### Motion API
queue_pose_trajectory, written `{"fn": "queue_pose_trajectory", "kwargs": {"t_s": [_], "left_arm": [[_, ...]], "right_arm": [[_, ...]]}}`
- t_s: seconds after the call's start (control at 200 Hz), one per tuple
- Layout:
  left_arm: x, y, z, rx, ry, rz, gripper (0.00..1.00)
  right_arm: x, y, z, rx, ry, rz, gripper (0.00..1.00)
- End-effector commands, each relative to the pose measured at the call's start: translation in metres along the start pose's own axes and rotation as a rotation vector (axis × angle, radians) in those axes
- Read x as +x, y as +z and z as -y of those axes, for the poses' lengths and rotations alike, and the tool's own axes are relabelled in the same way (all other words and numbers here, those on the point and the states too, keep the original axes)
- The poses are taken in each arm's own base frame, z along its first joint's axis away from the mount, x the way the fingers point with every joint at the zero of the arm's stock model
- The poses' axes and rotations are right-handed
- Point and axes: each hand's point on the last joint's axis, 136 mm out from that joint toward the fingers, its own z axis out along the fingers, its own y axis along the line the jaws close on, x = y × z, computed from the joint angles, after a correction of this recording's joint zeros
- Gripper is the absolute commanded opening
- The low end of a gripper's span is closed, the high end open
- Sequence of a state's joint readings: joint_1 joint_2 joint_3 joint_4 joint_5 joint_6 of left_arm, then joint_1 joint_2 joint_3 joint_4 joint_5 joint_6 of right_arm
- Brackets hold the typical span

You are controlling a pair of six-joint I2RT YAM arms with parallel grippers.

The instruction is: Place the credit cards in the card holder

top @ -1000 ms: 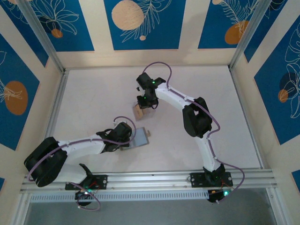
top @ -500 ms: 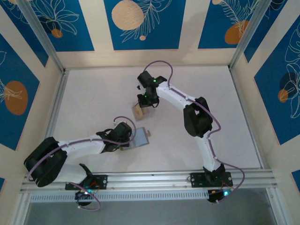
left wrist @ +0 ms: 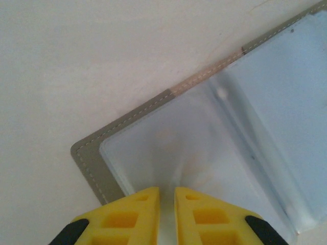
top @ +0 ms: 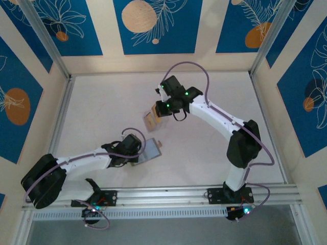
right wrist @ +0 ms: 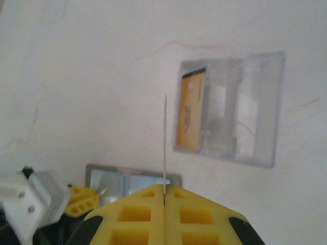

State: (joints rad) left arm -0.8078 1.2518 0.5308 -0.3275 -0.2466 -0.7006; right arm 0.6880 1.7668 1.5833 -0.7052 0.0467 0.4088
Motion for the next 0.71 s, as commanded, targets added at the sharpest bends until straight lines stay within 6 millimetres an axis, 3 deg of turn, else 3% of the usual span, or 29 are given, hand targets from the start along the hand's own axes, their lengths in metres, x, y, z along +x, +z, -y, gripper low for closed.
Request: {"fn": "queue_pose_trajectory", "kwargs": {"t_s": [0.0, 0.135, 0.335, 0.7], "left_arm": [[0.012, -0.001, -0.016, -0.055, 0.001, -0.041, 0.15], [0.017, 0.001, -0.018, -0.060, -0.010, -0.057, 0.15], [0.024, 0.003, -0.024, -0.086, -0.011, -0.082, 0.14], [0.035, 0.004, -0.033, -0.110, -0.023, -0.109, 0.14]], "right_arm": [[0.026, 0.019, -0.021, -0.106, 0.020, -0.032, 0.00], [0.051, 0.038, -0.037, -0.220, 0.031, -0.055, 0.00], [0.072, 0.067, -0.053, -0.326, 0.034, -0.071, 0.00], [0.096, 0.111, -0.056, -0.379, 0.061, -0.093, 0.00]]}}
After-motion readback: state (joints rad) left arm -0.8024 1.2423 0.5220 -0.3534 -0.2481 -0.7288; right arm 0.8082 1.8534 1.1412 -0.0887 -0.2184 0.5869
